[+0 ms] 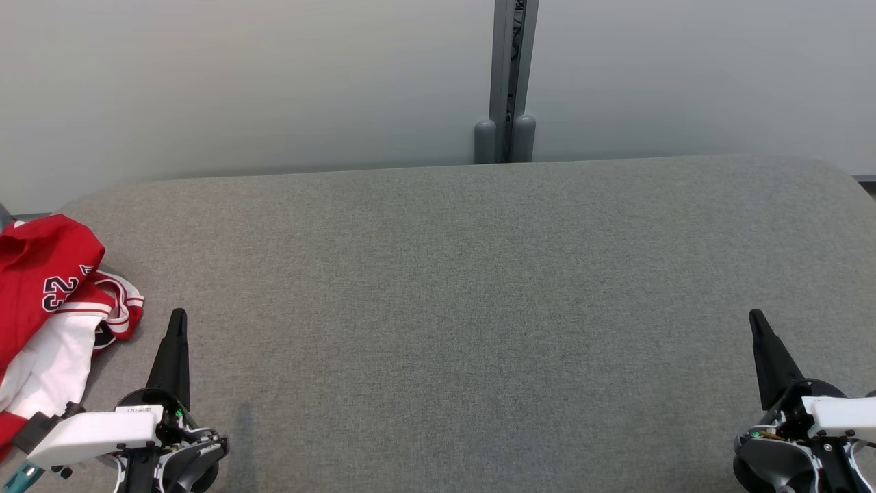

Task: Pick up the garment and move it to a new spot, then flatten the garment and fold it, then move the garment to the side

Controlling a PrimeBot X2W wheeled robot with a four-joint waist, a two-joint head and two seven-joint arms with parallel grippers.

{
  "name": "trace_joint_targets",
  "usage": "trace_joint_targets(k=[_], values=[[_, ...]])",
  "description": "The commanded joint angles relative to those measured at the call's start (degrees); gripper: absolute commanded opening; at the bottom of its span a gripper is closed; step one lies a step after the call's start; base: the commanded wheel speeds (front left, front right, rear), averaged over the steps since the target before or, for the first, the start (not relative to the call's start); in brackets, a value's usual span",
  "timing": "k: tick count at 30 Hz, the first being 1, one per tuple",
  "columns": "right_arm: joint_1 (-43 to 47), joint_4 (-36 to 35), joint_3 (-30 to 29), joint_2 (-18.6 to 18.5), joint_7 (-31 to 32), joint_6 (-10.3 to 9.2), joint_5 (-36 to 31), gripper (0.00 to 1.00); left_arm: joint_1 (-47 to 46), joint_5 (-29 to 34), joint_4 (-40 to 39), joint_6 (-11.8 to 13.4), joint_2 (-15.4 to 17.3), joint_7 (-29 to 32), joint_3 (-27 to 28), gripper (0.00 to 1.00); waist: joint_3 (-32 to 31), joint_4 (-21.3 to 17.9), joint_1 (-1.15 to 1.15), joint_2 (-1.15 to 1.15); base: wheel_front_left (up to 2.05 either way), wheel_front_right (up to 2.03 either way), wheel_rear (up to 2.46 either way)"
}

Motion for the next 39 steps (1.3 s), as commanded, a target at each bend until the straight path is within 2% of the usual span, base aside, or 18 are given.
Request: trace_joint_targets(k=[1, 11, 12, 23, 28, 39], values=[[-0.5, -0.2, 0.0, -0.5, 0.2, 0.02, 0.1, 0.00, -0.7, -0.1, -0.2, -0.2, 0.3, 0.2, 0.2, 0.00, 0.0, 0.0, 0.00, 0.00, 0.00, 0.00, 0.00], [-0.5, -0.2, 0.0, -0.5, 0.2, 0.02, 0.1, 0.00, -0.7, -0.1, -0.2, -0.2, 0.3, 0.2, 0.2, 0.00, 0.0, 0.0, 0.00, 0.00, 0.00, 0.00, 0.00], [0.0, 0.0, 0.0, 0.0, 0.0, 0.00, 0.0, 1.00, 0.0, 0.0, 0.1, 0.0, 0.0, 0.0, 0.0, 1.00, 0.0, 0.0, 0.00, 0.00, 0.00, 0.00, 0.00], [1.0, 0.6, 1.8, 0.0, -2.0, -0.06, -1.9, 1.00, 1.4, 2.8, 1.6, 0.0, -0.3, -2.2, -1.0, 1.00, 0.1, 0.0, 0.00, 0.00, 0.00, 0.00, 0.00], [0.6, 0.9, 3.2, -1.0, -3.5, -0.05, -5.1, 1.00, 1.3, 7.7, 1.7, 0.0, -0.3, -3.5, -1.0, 1.00, 0.2, 0.0, 0.00, 0.00, 0.00, 0.00, 0.00], [0.5, 1.5, 3.9, -1.2, -6.4, -0.04, -17.1, 1.00, 1.6, 20.6, 1.6, 0.0, -0.2, -6.3, -0.8, 1.00, 0.2, -0.2, 0.00, 0.00, 0.00, 0.00, 0.00]])
